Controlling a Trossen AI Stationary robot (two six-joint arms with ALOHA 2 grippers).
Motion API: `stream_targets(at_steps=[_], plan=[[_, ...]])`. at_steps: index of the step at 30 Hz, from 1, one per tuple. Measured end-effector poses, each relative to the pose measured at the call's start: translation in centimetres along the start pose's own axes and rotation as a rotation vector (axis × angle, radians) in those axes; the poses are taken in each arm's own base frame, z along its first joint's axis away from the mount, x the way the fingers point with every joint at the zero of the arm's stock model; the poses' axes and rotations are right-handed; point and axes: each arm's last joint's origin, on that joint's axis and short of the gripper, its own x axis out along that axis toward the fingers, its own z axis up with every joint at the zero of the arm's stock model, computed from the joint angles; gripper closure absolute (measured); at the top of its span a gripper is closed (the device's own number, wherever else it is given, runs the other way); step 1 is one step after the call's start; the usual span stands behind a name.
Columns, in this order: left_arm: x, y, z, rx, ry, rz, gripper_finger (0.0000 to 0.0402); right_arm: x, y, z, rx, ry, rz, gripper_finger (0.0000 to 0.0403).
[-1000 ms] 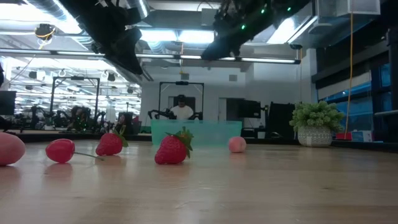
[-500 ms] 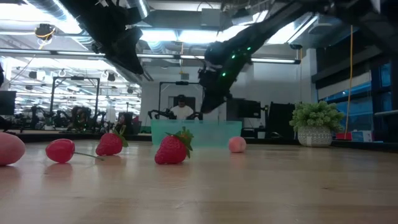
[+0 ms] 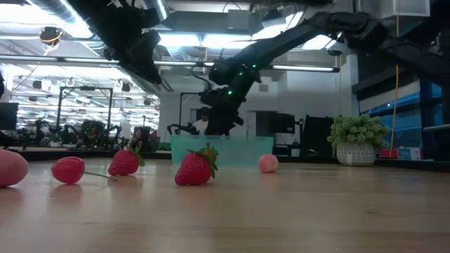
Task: Pick and placing Produce into tupperware
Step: Put the red strawberry into the green container
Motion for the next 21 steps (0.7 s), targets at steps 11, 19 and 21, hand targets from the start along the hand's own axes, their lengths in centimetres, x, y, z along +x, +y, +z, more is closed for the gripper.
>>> stream_targets(at_steps=[11,19,21], plan=[[0.0,0.0,0.0,0.001,0.0,0.0,0.0318,3.0,-0.5,1.1,0.136,-0.004,0.001,0.0242],[0.0,0.0,0.0,0.001,0.0,-0.001,0.0305,4.2,-1.1,0.2,0.203,0.048,-0.005,0.0242],[0.0,0.0,0.0,0.001,0.0,0.0,0.0302,4.2,-1.2,0.3,0.203,0.039,-0.007,0.0242]])
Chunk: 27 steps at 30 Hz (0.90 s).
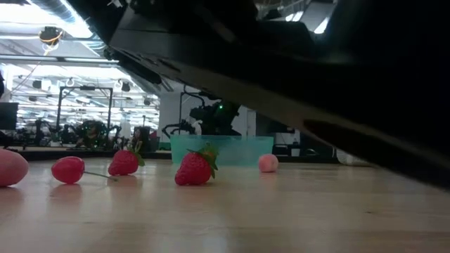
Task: Pick and placing Produce into tupperware
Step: Put the red strawberry into the green container, then put the pink peach into the green container
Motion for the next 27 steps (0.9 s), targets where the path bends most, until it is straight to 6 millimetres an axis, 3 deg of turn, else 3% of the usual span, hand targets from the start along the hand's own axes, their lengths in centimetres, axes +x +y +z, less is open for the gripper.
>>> stream_targets(at_steps=[9,23,27], plan=[[0.0,0.0,0.0,0.0,0.0,0.0,0.0295,0.0,-0.2,0.1,-0.009,-0.005,0.0,0.0234],[0.0,0.0,0.0,0.0,0.0,0.0,0.0317,-0.3,-0.8,0.2,0.007,-0.001,-0.008,0.0195],[0.0,0.0,0.0,0.0,0.0,0.0,0.0321,-2.5,-0.3,0.7,-0.011,-0.019,-0.007,0.0194]])
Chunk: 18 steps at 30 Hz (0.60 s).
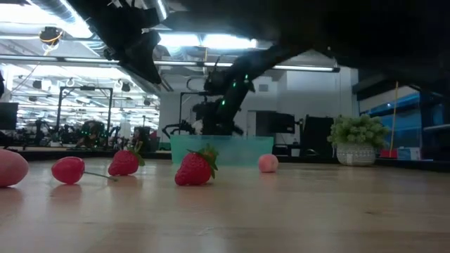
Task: Pick and placing Produce into tupperware
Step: Put the pink peach into the green container
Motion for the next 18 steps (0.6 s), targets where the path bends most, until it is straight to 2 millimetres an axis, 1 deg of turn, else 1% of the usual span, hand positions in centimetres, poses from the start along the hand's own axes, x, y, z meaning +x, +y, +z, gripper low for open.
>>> stream_targets(at_steps=[6,11,14,18], plan=[[0.0,0.0,0.0,-0.001,0.0,0.0,0.0323,-5.7,1.9,0.3,-0.093,0.008,-0.04,0.0194],[0.0,0.0,0.0,-0.001,0.0,0.0,0.0314,-10.8,5.6,-0.2,-0.26,-0.008,-0.069,0.0194],[0.0,0.0,0.0,-0.001,0.0,0.0,0.0308,-13.2,7.4,-1.3,-0.356,0.045,-0.065,0.0194],[0.0,0.0,0.0,-0.001,0.0,0.0,0.0302,-17.2,9.1,-3.0,-0.434,0.111,-0.054,0.0194]])
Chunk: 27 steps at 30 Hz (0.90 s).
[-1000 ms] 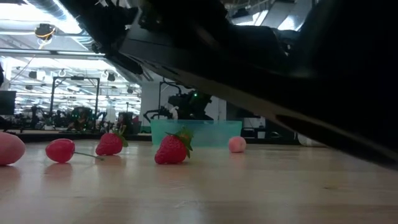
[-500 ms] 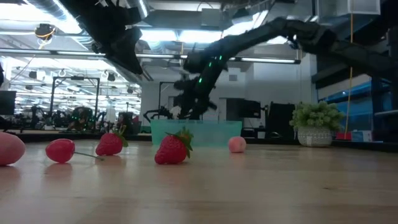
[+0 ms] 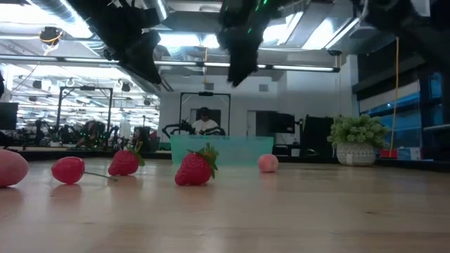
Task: Pick and placing Produce into tupperware
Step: Put the pink peach into the green container
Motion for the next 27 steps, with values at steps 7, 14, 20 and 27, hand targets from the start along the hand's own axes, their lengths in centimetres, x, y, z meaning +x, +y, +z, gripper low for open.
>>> stream_targets(at_steps=[7,14,20,27], plan=[[0.0,0.0,0.0,-0.004,0.0,0.0,0.0296,-5.1,1.6,-2.8,-0.02,0.069,0.019,0.0194],[0.0,0.0,0.0,-0.007,0.0,0.0,0.0303,-7.3,2.8,-6.3,0.0,0.074,0.024,0.0194],[0.0,0.0,0.0,-0.008,0.0,0.0,0.0312,-7.6,4.7,-10.2,0.036,0.029,0.016,0.0194],[0.0,0.0,0.0,-0.009,-0.001,0.0,0.032,-8.0,7.1,-14.9,0.063,-0.042,-0.026,0.0194]])
